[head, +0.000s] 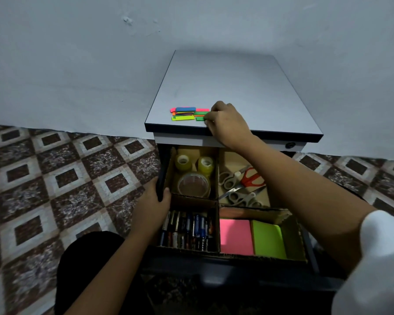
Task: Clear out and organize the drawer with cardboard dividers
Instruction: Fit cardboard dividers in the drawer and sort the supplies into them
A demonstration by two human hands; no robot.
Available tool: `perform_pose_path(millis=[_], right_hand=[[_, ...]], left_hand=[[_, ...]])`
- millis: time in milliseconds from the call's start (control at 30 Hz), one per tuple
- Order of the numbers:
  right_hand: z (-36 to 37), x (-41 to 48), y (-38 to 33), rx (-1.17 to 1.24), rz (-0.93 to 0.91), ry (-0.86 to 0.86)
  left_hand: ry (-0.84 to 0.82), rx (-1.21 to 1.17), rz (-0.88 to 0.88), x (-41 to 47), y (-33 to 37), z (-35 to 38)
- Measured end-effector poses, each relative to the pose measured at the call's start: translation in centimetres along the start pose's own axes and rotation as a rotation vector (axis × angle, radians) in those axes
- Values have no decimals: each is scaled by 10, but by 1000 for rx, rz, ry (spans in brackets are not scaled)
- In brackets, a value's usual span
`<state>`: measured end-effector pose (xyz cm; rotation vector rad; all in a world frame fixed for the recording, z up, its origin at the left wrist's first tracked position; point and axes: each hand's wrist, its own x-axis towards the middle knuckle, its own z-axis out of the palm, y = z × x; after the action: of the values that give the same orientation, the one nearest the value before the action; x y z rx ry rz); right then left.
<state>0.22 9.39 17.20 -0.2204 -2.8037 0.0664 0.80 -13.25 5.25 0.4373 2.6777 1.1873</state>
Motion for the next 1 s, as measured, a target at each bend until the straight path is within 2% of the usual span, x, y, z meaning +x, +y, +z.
perform_pose_path(millis=[367,567,633,733,833,900,1000], right_hand=[[-10,-11,3,-95,-108,-37],[-8,-14,1,-84,-121,20],[-9,-18,1,66,-47,57],[-15,-33,-6,510,215,149],[-16,-61,-18,944,497,84],[-13,-88,-22,1087,595,28],[-6,-133,-27,1132,712,-65]], left_hand=[[1,-2,2,0,1,0],[-6,5,-1,-1,2,0],[-13,-2,-6,-1,2,0],[-18,-9,-13,-1,3,-1],[-15,-23,-14,-2,3,-1],[-16,-28,-17,-2,4,-2],[-13,-25,-22,-2,5,-2]])
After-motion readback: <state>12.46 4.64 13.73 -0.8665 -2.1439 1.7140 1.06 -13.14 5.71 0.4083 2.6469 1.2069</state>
